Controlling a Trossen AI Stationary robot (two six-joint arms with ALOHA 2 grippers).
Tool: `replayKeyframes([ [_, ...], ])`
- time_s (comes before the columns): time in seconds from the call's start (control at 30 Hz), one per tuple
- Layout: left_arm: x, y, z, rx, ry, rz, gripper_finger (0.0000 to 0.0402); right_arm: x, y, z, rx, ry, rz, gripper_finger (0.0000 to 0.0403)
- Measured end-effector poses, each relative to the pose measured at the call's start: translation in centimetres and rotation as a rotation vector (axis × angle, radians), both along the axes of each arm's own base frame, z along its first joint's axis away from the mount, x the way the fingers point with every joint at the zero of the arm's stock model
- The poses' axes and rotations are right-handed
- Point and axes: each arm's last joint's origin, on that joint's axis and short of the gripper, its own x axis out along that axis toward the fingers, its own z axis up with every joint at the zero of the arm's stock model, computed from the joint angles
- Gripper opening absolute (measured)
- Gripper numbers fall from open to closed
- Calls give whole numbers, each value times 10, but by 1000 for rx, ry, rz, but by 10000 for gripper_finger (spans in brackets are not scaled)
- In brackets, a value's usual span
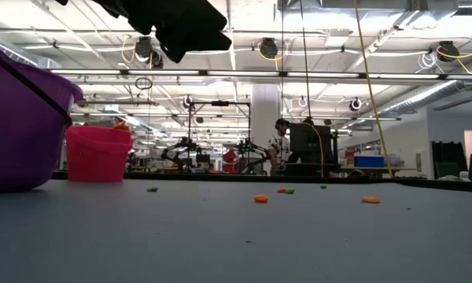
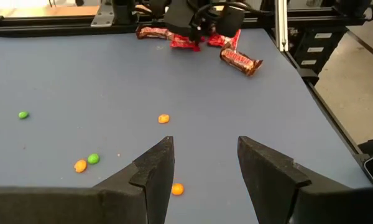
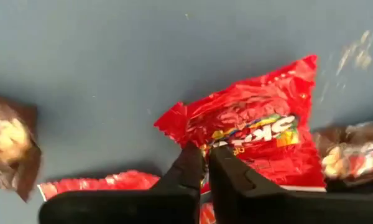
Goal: Organize candy in baskets
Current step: Put the red candy into the green bucket
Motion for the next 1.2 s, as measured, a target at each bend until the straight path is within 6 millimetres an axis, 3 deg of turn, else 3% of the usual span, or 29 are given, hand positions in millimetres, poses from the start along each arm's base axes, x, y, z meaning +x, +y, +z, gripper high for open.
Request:
replayKeyframes([
  [0.17,1,0,-1,0,0,1,183,20,17,27,2,-158,76,1],
  [0.43,20,-7,-22,-14,-57,16,183,63,39,64,-138,-748,295,0],
  [0.6,31,-12,-29,-47,-152,-11,183,87,44,77,-129,-981,421,0],
  [0.87,37,-19,-28,-40,-266,-190,183,112,41,95,-164,-1201,565,0],
  [1.2,53,-22,-30,-16,-349,-197,182,131,26,104,-172,-1292,645,0],
])
